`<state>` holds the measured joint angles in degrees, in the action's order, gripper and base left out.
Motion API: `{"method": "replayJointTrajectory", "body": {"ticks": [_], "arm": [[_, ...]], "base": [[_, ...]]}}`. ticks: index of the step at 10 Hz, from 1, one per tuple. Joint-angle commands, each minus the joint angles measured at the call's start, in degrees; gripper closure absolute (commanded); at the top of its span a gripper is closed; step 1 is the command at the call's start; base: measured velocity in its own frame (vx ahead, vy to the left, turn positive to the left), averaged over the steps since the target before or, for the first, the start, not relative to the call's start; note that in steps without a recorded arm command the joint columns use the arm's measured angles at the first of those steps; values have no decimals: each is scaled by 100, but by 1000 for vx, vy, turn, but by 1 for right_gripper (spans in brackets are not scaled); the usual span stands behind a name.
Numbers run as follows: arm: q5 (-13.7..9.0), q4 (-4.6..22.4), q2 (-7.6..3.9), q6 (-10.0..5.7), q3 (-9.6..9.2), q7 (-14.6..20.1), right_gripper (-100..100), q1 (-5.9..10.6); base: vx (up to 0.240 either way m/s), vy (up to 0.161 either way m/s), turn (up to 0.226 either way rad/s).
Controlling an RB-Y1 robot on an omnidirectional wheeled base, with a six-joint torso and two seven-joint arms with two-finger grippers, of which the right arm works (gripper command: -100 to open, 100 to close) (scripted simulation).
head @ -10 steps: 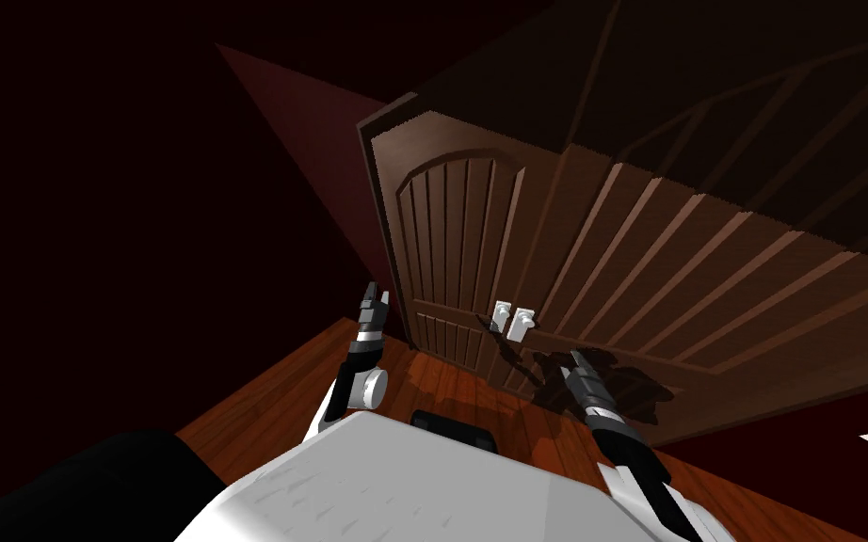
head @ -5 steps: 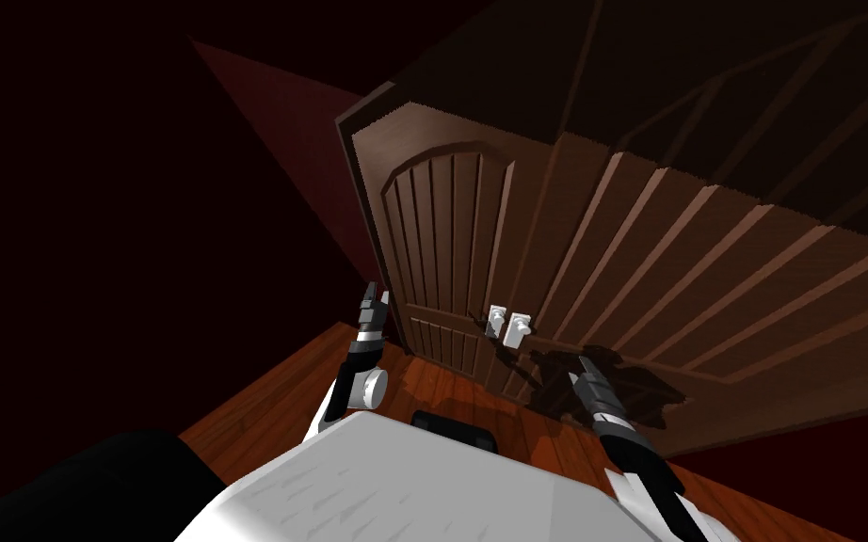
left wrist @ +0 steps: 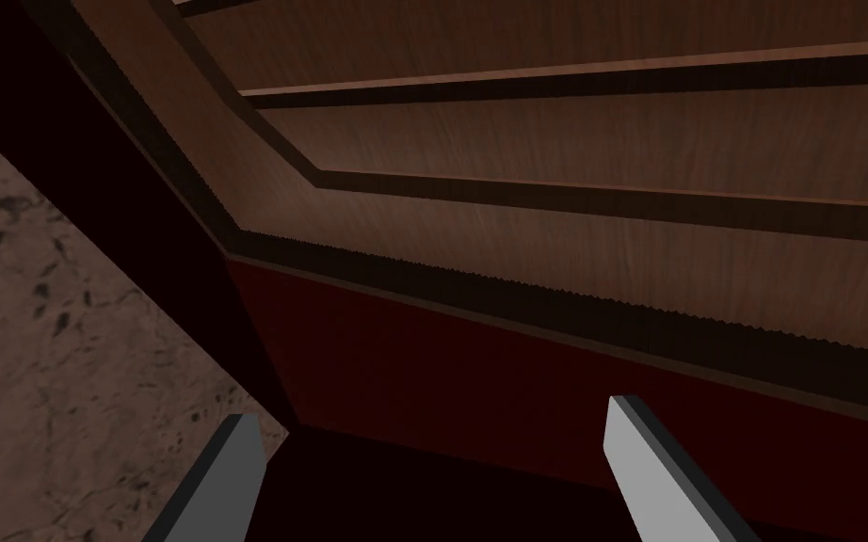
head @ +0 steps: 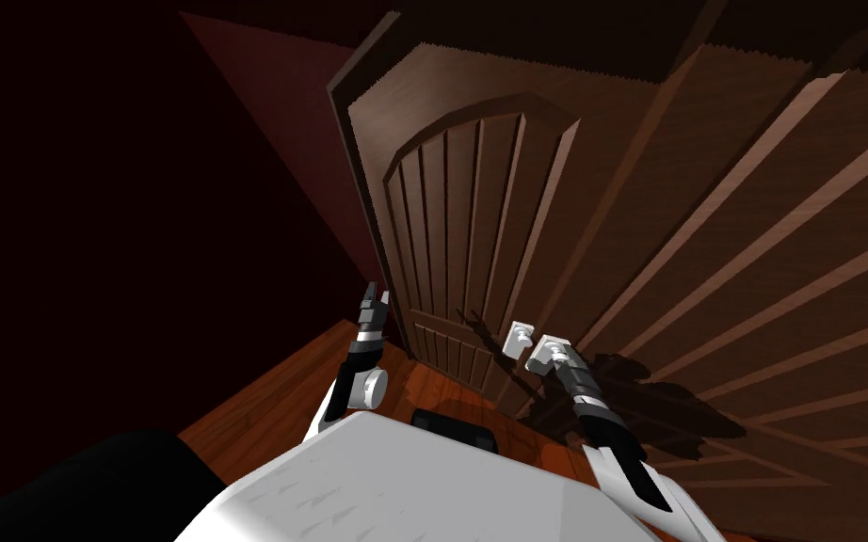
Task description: Pull the door open
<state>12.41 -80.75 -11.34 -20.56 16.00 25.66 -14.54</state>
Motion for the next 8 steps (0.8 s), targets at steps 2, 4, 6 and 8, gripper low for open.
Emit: {"method": "replayJointTrajectory", "body": {"ticks": [2,4,6,8], "arm": [[-2,-5,-5,9,9,4,100,-16],[-2,-5,-5,9,9,4,100,-16],[-2,-5,-5,9,9,4,100,-16],[-10,31,-56,18,80,24,100,-139]], "base": [[-22,-15,-3],[-24,-9,14],[-4,1,-3],[-119,-62,-58]]}}
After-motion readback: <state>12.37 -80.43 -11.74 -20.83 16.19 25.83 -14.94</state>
